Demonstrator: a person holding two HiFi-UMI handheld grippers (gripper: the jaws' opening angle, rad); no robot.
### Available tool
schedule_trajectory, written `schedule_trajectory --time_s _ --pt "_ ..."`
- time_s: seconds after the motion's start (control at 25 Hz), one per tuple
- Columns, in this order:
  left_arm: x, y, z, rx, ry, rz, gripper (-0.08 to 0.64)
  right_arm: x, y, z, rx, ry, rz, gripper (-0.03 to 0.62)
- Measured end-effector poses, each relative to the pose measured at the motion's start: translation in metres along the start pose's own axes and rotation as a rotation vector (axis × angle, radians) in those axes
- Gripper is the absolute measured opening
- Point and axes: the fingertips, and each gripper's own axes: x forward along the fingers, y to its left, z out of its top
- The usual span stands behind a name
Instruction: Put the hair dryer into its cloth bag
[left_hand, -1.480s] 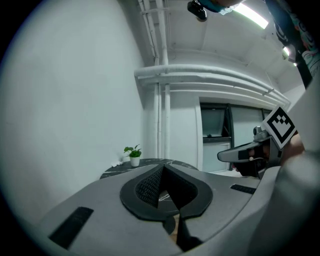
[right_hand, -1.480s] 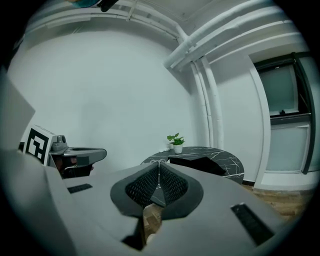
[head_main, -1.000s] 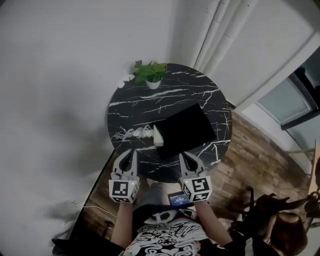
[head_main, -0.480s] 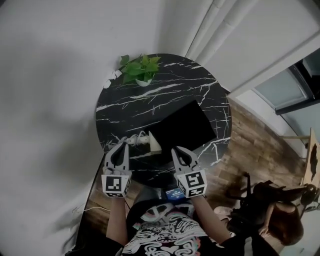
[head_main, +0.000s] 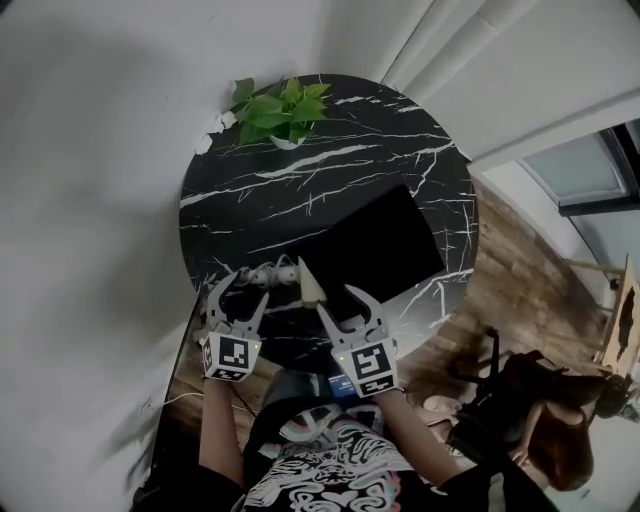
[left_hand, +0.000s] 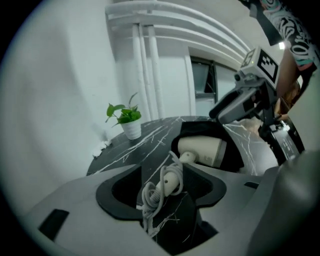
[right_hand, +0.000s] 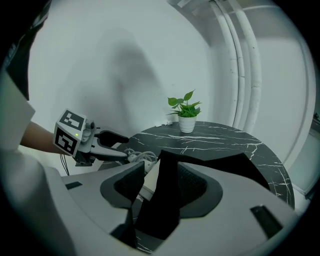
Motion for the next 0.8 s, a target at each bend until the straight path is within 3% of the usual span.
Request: schedule_trajectory --time_s 0.16,0.36,0.48,0.56,0.72,0.8 --pt "0.020 0.003 -0.015 0.083 0.063 -0.078 0.312 0.018 -0.004 -0.016 -0.021 0.055 -0.019 0.167" --pt "0.038 -0.001 -0.030 0.086 0.113 -0.203 0.357 0.030 -0.009 -0.032 0.067 0.113 -0.011 0.166" --pt "0.049 -0.011 -0.048 0.203 0.207 -0.248 0.356 0.032 -0.005 -0.034 0.128 0.123 0.028 0.079" --pt "0.050 -0.010 -0.049 0.234 0.218 -0.251 0.326 0.032 -0.003 -0.033 0.119 0.131 0.025 0.028" --pt "0.042 -0.018 -0.048 0.288 0.232 -0.308 0.238 0.026 -0.008 -0.027 0.163 0.121 0.035 0.026" --pt "0.033 -0.027 -0.047 0.269 0.233 -0.331 0.219 0.022 -0.011 -0.021 0.174 0.113 0.044 0.026"
